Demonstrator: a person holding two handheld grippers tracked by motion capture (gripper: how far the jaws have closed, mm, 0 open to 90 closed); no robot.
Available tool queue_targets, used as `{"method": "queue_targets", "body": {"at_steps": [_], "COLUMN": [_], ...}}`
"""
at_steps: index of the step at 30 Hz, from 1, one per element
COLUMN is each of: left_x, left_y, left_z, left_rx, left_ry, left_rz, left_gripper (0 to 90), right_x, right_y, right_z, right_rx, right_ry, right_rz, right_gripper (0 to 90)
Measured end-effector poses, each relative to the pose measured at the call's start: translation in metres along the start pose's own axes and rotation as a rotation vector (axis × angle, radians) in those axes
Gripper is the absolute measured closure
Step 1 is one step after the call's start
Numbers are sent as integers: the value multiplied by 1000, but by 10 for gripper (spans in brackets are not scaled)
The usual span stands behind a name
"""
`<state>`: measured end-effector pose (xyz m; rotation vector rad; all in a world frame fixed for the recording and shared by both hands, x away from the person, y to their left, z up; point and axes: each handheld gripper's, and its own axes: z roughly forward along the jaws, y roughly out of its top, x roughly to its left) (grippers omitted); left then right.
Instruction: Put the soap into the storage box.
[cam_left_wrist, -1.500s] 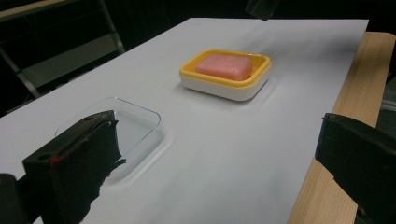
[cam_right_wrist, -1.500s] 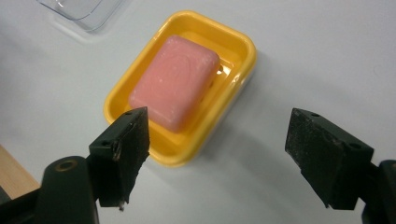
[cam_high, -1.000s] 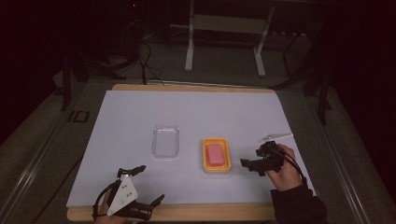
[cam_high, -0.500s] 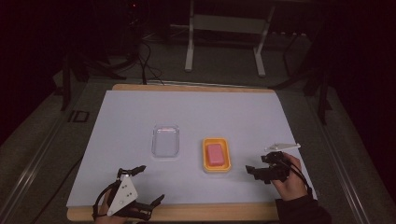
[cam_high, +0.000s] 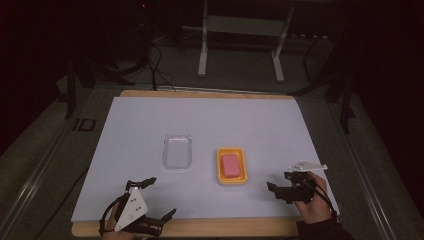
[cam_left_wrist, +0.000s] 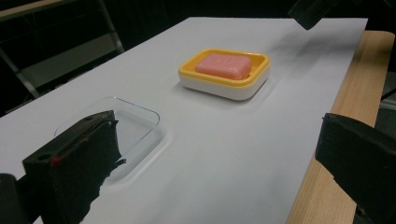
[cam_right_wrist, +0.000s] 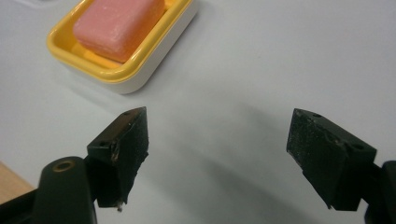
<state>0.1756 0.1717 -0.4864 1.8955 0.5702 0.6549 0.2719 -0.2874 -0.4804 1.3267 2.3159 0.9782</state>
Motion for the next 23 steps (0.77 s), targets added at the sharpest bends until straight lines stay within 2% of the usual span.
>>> {"method": "queue_targets", "body": {"at_steps": [6,8,13,23], "left_x": [0,0,0,0], "left_y": [0,0,0,0], "left_z": [0,0,1,1], "left_rx": [0,2,3,5], "left_ry": [-1,-2,-3,-2], "left_rz": [1,4,5,6], "left_gripper": [4,4,4,4], "right_x": [0,1,0,-5], "right_y": [1,1,0,-1], "right_z": [3,5,10,11], "right_rx": [-43,-41,-28,-25], "right_ry": [8,19,5,5], "right_rz": [8,3,-12,3], "right_gripper": [202,202,212,225]}}
